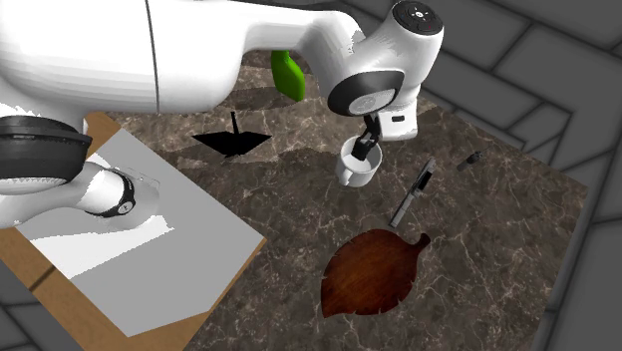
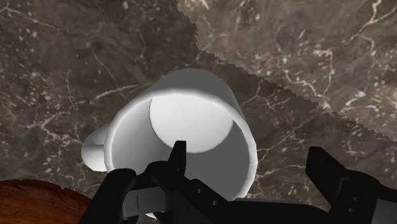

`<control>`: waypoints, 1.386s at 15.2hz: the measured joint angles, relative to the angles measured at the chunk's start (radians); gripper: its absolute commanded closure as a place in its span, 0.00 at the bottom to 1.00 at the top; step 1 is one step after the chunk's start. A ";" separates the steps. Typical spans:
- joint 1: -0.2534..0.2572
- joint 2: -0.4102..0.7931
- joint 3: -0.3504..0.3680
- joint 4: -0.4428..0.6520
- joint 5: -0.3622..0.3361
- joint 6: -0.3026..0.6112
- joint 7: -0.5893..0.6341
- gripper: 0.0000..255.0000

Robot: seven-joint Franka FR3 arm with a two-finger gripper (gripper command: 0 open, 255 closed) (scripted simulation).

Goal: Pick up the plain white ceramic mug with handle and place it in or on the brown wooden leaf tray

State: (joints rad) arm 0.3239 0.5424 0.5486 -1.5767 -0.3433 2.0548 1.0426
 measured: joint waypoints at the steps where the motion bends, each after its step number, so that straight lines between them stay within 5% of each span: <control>1: 0.000 0.000 0.000 0.000 0.000 0.000 0.000 0.00; 2: 0.000 0.000 0.000 0.000 0.000 0.000 0.000 1.00; 13: 0.000 -0.001 0.001 0.003 0.001 -0.005 -0.001 1.00; 21: -0.002 -0.035 0.015 0.058 0.025 -0.088 -0.018 1.00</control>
State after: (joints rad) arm 0.3214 0.5070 0.5631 -1.5191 -0.3183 1.9671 1.0246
